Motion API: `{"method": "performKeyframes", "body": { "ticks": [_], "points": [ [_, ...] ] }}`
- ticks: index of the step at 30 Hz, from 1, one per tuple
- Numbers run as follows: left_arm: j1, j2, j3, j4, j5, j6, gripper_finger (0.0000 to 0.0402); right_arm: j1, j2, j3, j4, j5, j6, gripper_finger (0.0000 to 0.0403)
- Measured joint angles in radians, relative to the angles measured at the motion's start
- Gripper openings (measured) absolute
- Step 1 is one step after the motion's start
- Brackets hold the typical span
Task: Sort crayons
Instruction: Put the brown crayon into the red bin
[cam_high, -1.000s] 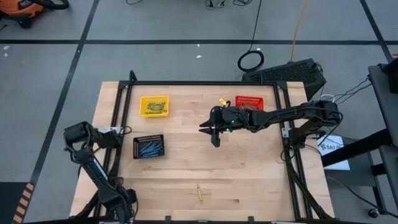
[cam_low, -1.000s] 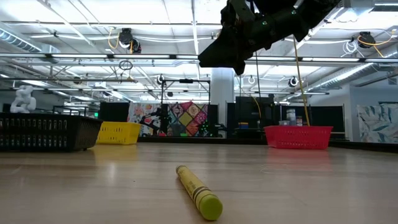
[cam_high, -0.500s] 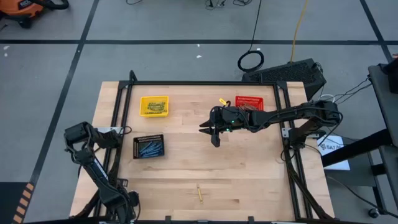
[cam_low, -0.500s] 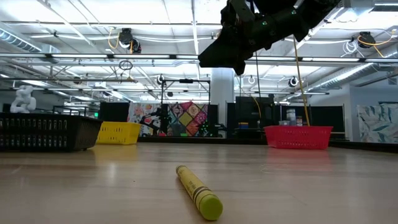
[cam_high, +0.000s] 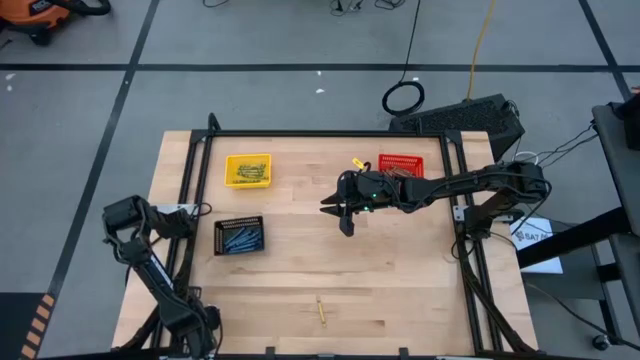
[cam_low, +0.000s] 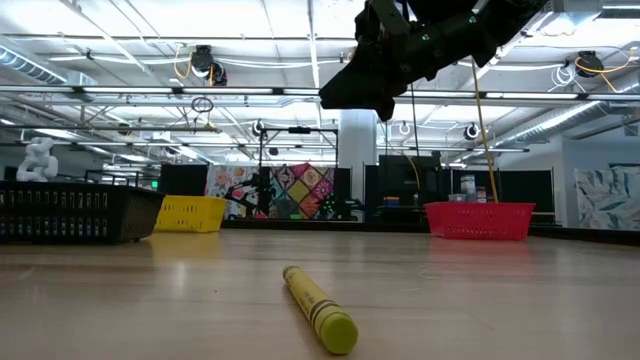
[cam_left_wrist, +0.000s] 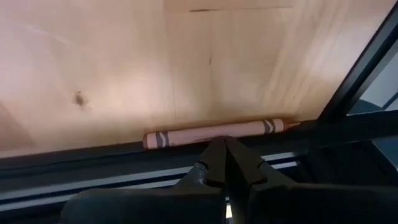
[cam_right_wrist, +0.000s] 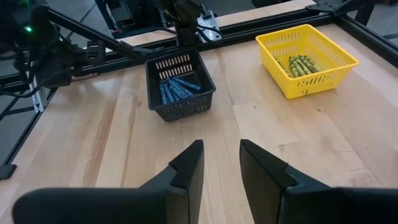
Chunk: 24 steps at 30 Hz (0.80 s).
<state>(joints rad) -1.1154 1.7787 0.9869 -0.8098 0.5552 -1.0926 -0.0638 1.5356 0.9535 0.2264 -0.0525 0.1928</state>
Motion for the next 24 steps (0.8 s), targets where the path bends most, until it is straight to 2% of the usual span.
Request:
{"method": "performKeyframes", "body": {
  "ticks": [10,17,24],
  "points": [
    [0.007,-0.005,-0.051,0.094,0.031,0.010,0.0000,0.000,0.000,0.000,-0.024,0.000,0.004,0.0091],
    [0.065,-0.010,-0.053,0.090,-0.111,0.056,0.0000,0.000,0.000,0.000,-0.021,0.000,0.001,0.0091],
    [0.093,-0.013,-0.017,-0.029,-0.177,0.079,0.0000,0.000,0.000,0.000,-0.022,0.000,-0.001,0.0091]
  ]
}}
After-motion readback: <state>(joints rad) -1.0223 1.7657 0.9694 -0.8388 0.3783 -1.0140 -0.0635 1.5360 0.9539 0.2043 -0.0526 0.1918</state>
